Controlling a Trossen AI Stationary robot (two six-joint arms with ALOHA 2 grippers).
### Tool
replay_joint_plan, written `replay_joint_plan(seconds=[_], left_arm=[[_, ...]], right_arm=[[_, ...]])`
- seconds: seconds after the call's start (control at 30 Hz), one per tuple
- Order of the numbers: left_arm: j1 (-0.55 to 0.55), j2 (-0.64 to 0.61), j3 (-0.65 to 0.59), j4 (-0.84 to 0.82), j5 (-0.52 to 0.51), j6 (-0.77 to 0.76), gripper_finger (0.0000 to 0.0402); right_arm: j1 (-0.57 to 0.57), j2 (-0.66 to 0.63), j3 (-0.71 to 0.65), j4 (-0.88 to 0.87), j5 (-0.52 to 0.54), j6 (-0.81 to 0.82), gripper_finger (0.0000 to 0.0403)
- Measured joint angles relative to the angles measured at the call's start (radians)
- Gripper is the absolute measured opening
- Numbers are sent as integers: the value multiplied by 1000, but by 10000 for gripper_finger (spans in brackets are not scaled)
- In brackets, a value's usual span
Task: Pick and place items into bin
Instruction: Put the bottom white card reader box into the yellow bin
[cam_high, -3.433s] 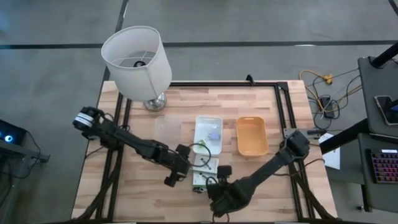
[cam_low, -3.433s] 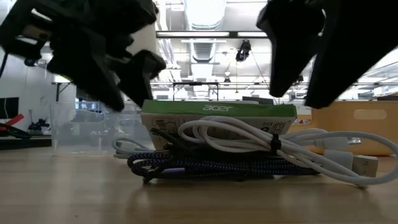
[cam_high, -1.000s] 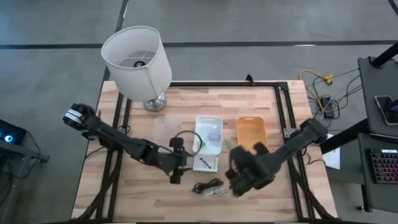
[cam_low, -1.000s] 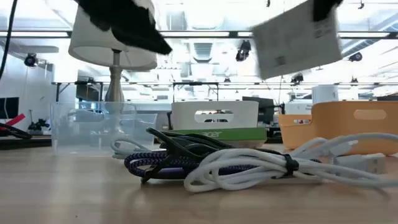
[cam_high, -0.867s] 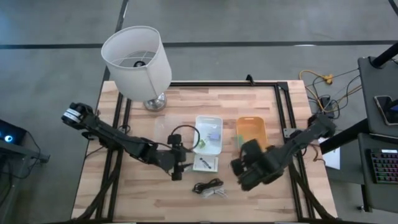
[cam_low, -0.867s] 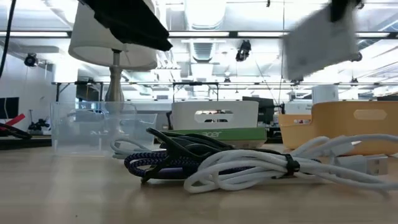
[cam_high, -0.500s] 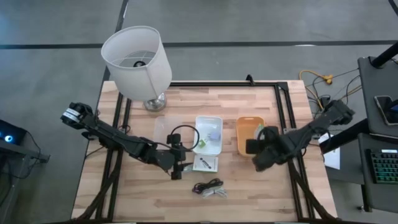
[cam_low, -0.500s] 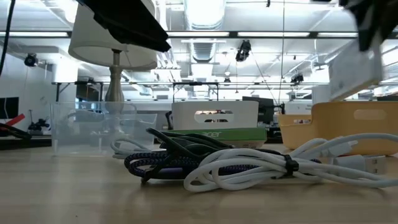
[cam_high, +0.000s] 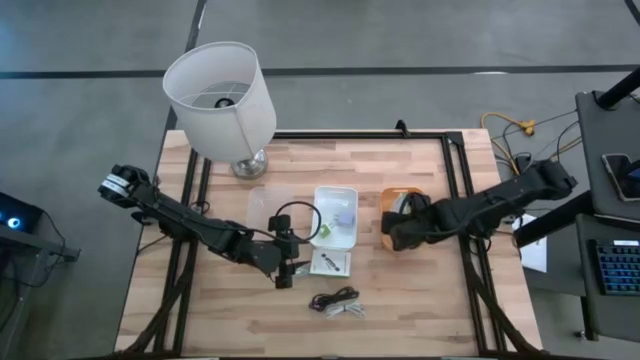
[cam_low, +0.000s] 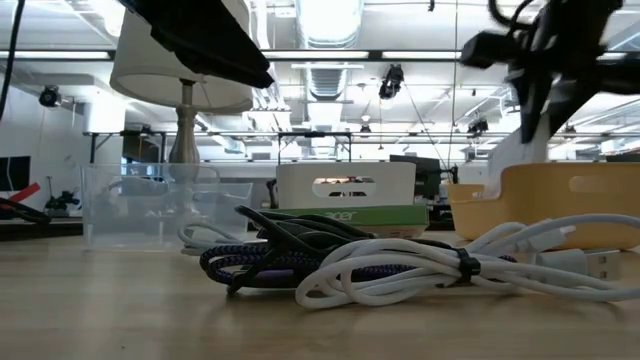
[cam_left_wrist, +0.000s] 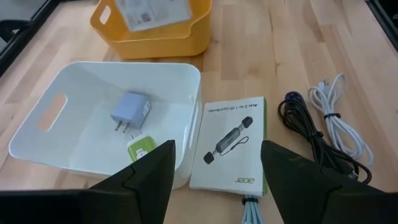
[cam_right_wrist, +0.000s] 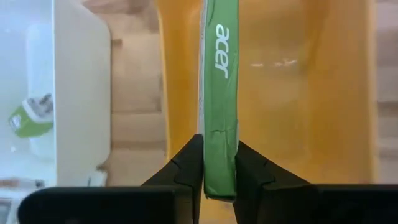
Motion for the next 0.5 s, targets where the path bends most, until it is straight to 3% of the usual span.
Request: replay_joint_plan(seconds=[0.23,0.5], left_arm=[[0,0,0,0,0,1,221],[0,0,0,0,0,1,221]], right_arm=[[-17,21,-31,11,-34,-33,70],[-17,23,-20,-23,-69,-65,159]])
